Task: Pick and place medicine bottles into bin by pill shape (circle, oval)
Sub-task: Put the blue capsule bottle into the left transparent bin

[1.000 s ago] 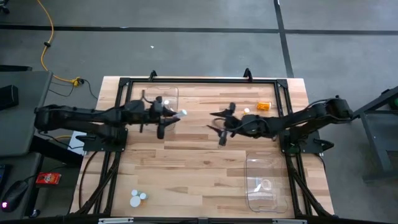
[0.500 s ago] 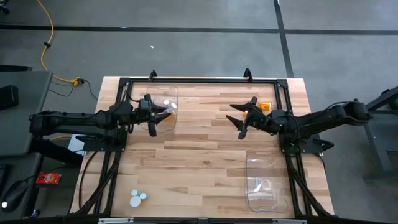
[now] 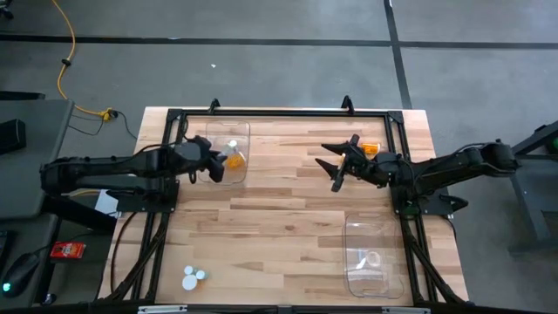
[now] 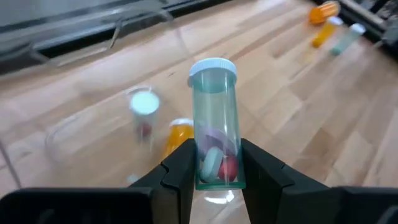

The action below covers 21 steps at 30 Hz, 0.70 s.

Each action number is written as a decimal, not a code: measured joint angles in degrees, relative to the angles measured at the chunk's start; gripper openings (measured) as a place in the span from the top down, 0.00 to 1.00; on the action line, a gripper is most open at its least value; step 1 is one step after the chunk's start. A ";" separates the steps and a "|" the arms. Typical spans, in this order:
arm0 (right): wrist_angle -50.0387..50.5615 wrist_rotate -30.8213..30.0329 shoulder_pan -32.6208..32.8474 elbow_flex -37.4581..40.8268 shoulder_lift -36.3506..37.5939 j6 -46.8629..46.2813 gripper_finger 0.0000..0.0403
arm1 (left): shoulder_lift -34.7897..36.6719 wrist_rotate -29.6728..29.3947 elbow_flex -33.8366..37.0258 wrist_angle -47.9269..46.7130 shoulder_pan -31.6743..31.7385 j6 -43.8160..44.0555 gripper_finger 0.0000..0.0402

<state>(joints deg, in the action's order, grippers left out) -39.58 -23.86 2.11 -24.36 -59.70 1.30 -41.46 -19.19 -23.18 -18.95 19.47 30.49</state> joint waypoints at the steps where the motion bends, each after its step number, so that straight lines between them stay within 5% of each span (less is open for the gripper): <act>1: 0.00 0.02 0.00 0.00 0.00 0.00 0.41 | -0.39 0.00 -0.01 -0.35 0.36 0.66 0.77; 21: -0.08 0.00 0.02 0.00 0.00 0.07 0.41 | -18.39 4.46 -2.60 1.20 6.75 -5.22 0.76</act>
<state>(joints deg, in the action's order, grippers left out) -39.66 -23.86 2.13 -24.36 -59.70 1.37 -59.85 -14.73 -25.78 -17.75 26.22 25.28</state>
